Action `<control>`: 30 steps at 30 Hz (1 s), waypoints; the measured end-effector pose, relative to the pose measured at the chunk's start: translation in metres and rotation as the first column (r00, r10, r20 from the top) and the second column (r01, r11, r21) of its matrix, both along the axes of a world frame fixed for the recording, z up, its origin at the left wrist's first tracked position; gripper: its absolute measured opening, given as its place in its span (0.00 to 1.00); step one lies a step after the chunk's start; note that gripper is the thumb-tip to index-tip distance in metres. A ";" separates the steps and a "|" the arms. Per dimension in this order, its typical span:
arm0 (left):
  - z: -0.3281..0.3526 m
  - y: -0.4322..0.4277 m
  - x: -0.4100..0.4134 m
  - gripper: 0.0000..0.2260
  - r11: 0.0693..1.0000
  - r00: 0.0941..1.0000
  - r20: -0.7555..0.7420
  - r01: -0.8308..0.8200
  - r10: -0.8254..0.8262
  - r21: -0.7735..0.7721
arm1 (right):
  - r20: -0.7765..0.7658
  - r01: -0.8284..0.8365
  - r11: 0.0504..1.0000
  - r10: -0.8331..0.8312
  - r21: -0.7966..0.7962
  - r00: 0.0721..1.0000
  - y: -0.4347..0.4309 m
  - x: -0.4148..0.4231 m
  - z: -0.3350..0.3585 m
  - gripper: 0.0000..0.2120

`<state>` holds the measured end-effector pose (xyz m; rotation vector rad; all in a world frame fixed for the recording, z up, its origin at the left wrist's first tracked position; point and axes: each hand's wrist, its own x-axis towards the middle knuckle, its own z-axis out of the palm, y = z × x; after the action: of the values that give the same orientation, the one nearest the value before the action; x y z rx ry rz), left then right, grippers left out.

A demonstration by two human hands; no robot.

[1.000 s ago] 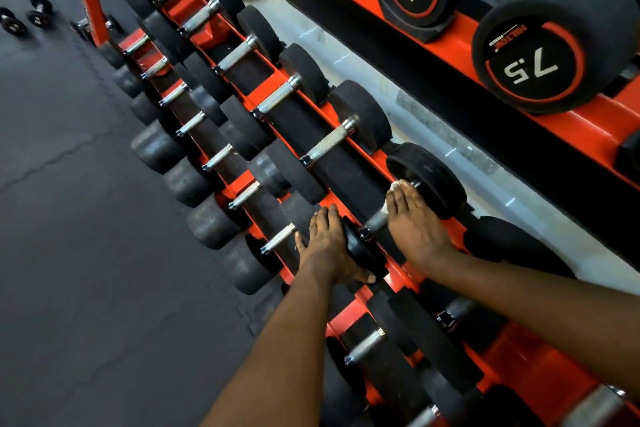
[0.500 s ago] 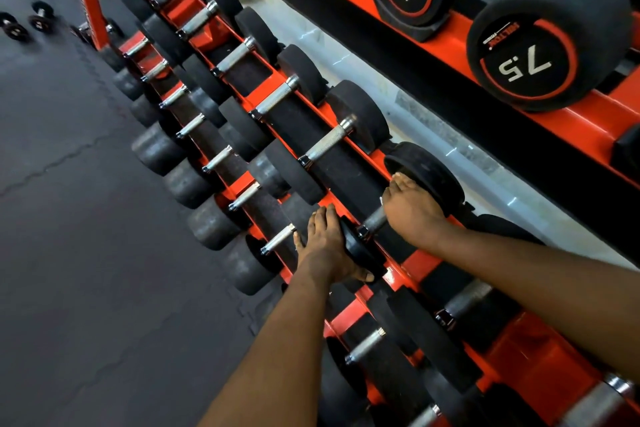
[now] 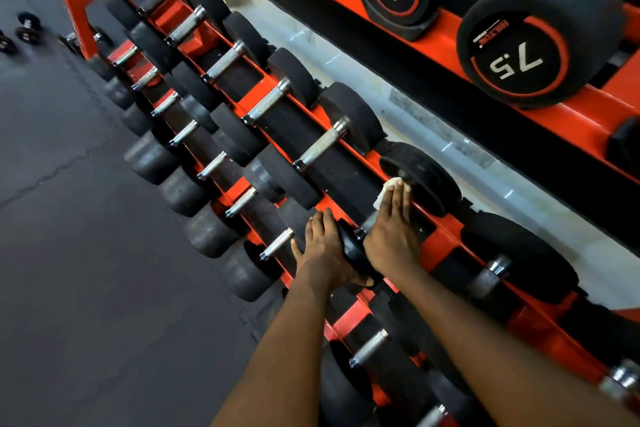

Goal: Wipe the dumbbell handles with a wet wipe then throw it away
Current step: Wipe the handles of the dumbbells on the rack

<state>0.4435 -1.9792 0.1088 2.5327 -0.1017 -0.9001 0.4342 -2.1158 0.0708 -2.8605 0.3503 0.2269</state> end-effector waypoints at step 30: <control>-0.001 0.000 0.001 0.70 1.000 1.000 0.019 0.004 -0.003 -0.008 | -0.488 0.324 -0.370 -0.735 0.871 0.472 -0.011 0.052 0.026 0.04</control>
<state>0.4450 -1.9796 0.1076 2.5354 -0.1154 -0.8749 0.4861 -2.1265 0.0971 -0.8632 1.0269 -0.1955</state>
